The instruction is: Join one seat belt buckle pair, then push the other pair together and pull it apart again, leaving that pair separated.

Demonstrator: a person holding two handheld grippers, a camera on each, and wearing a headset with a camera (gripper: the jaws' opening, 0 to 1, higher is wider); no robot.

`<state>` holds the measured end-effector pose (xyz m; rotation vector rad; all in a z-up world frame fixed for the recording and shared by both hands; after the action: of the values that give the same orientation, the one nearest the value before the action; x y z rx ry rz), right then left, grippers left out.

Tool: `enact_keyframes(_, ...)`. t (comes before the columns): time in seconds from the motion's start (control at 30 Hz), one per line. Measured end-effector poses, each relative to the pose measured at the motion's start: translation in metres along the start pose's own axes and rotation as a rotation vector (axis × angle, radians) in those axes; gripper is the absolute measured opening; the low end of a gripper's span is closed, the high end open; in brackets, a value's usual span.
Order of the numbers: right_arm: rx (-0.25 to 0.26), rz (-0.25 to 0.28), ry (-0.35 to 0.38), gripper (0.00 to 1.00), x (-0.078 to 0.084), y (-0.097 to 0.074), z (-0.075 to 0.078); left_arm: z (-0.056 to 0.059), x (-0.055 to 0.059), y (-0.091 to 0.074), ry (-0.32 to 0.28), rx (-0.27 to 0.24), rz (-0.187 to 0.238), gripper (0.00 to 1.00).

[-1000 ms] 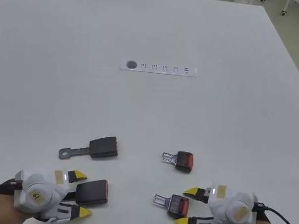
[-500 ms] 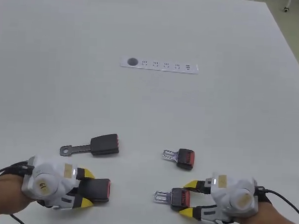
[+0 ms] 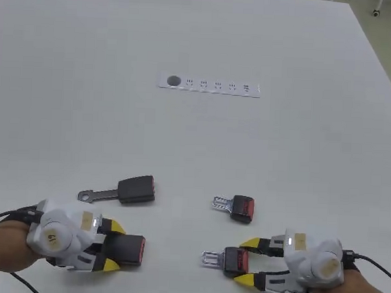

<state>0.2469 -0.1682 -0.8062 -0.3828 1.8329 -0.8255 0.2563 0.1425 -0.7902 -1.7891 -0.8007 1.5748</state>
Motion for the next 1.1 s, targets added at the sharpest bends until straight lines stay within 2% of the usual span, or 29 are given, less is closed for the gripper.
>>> enact_keyframes(0.23, -0.003, 0.008, -0.003, 0.34, -0.005, 0.005, -0.002, 0.002, 0.001, 0.003, -0.015, -0.004, 0.004, 0.36)
enact_keyframes(0.47, -0.004, 0.03, -0.004, 0.34, -0.018, 0.021, -0.009, 0.001, 0.001, 0.007, -0.025, -0.007, -0.003, 0.36)
enact_keyframes(0.83, 0.005, 0.054, -0.034, 0.34, -0.043, 0.054, -0.028, 0.0, 0.002, 0.011, -0.019, -0.002, -0.019, 0.36)
enact_keyframes(1.1, -0.028, 0.063, -0.059, 0.34, -0.063, 0.076, -0.035, -0.001, 0.004, 0.013, -0.016, 0.001, -0.03, 0.36)
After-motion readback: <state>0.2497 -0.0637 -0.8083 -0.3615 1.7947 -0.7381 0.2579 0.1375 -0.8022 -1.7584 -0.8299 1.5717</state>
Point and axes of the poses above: the centre of the closed fingertips' face, and the gripper's own axes: y roughly forward along the fingers, z roughly to its right, x roughly out of its underside, the point moved 7 cm from there along -y, roughly backward along the fingers, and after that the axes turned 11 degrees about y, right-handed, at the moved point
